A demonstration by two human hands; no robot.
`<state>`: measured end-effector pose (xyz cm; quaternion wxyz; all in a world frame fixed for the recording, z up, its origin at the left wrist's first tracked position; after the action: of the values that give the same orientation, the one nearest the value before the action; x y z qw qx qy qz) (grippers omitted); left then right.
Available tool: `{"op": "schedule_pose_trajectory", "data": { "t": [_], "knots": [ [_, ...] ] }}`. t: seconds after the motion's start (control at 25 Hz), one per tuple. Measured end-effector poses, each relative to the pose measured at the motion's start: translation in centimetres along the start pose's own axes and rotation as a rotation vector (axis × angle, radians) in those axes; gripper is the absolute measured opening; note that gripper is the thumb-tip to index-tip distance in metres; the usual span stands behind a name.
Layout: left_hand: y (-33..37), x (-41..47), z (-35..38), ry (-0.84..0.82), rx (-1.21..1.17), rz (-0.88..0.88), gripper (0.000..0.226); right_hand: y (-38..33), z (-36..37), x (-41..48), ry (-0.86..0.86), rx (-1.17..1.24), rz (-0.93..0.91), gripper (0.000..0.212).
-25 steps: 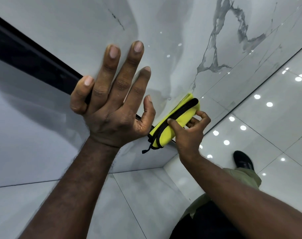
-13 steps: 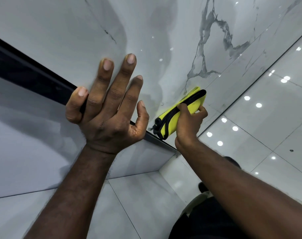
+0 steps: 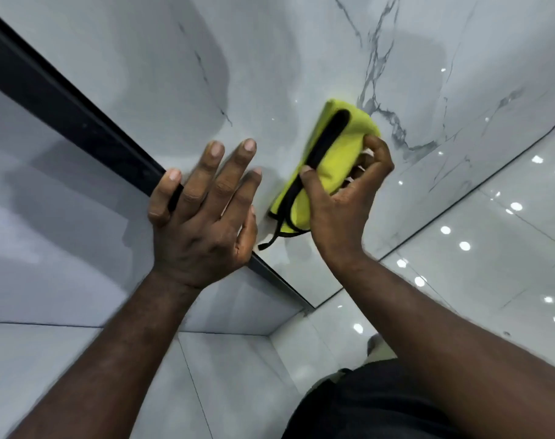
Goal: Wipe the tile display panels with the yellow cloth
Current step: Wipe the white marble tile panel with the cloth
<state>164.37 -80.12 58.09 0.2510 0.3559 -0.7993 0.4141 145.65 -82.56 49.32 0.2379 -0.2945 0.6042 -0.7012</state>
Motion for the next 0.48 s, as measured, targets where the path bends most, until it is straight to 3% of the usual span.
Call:
{"op": "schedule_pose_trajectory", "data": {
  "t": [0.08, 0.12, 0.24, 0.32, 0.44, 0.48],
  "knots": [
    [0.1, 0.8, -1.0, -0.013, 0.059, -0.012, 0.045, 0.1, -0.3, 1.6, 0.104, 0.041, 0.203, 0.083],
    [0.4, 1.5, -1.5, -0.028, 0.071, -0.004, 0.046, -0.5, 0.1, 2.1, 0.078, 0.015, 0.185, 0.082],
    [-0.3, 3.6, -2.4, -0.065, 0.179, -0.009, 0.047, -3.7, 0.8, -0.1, -0.158, -0.056, -0.168, 0.084],
    [-0.7, 3.9, -2.8, -0.074, 0.224, -0.012, 0.047, -3.1, 0.2, 1.0, -0.208, -0.029, -0.235, 0.083],
    [-0.1, 4.0, -3.1, -0.105, 0.215, -0.01, 0.05, -1.6, -0.6, 3.5, -0.048, 0.049, 0.132, 0.082],
    [0.2, 4.2, -3.2, -0.112, 0.213, 0.001, 0.05, -2.8, -0.7, 3.3, -0.052, 0.043, 0.076, 0.082]
  ]
}}
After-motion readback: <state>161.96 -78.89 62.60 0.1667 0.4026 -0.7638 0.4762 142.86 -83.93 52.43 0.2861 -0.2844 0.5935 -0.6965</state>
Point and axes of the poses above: each hand's wrist, its own x-axis towards the middle knuckle, its own z-axis out of the palm, y = z × x, the point moved 4 cm from there along x, towards the middle knuckle, and after that the axes turned 1 degree about y, right-handed, at the moved point
